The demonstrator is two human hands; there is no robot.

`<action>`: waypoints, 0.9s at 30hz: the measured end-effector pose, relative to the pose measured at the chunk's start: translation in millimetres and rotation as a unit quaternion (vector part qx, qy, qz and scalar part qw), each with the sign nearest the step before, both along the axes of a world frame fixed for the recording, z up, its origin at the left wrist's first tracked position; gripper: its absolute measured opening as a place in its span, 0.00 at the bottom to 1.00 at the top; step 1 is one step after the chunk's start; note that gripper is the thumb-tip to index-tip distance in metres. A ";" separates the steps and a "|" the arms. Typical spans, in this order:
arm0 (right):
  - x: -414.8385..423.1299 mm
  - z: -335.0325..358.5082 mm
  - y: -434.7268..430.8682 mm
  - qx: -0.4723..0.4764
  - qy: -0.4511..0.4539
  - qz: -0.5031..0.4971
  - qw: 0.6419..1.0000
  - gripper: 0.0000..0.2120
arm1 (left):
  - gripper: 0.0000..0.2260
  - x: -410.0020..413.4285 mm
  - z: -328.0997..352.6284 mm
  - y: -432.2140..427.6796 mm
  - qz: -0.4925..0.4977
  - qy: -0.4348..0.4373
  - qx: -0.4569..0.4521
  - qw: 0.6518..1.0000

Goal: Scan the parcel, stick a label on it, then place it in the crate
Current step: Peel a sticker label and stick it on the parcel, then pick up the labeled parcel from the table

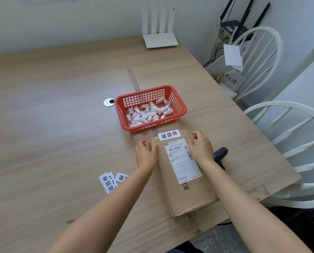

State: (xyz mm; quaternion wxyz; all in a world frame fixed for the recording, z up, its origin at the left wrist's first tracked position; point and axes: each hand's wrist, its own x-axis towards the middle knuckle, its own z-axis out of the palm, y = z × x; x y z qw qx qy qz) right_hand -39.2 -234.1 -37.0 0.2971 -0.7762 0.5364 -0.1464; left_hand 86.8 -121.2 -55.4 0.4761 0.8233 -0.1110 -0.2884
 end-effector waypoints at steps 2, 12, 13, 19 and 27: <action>-14.3 -0.4 7.4 0.052 0.006 0.019 0.998 0.20 | 0.24 -9.2 -0.2 13.9 -0.019 0.007 -0.010 1.000; -61.3 8.0 63.7 0.137 -0.032 0.000 0.990 0.28 | 0.32 -57.7 3.5 67.6 -0.124 0.060 -0.070 0.988; -63.4 10.1 69.6 0.136 -0.036 -0.004 0.990 0.28 | 0.32 -57.8 5.4 70.6 -0.129 0.065 -0.078 0.987; -87.1 29.2 101.0 0.072 -0.118 -0.052 0.989 0.28 | 0.32 -57.9 24.9 80.0 -0.191 0.047 -0.139 0.971; -155.0 57.9 107.9 0.011 -0.142 -0.158 0.977 0.32 | 0.31 -110.1 60.3 45.5 -0.305 0.017 -0.186 0.934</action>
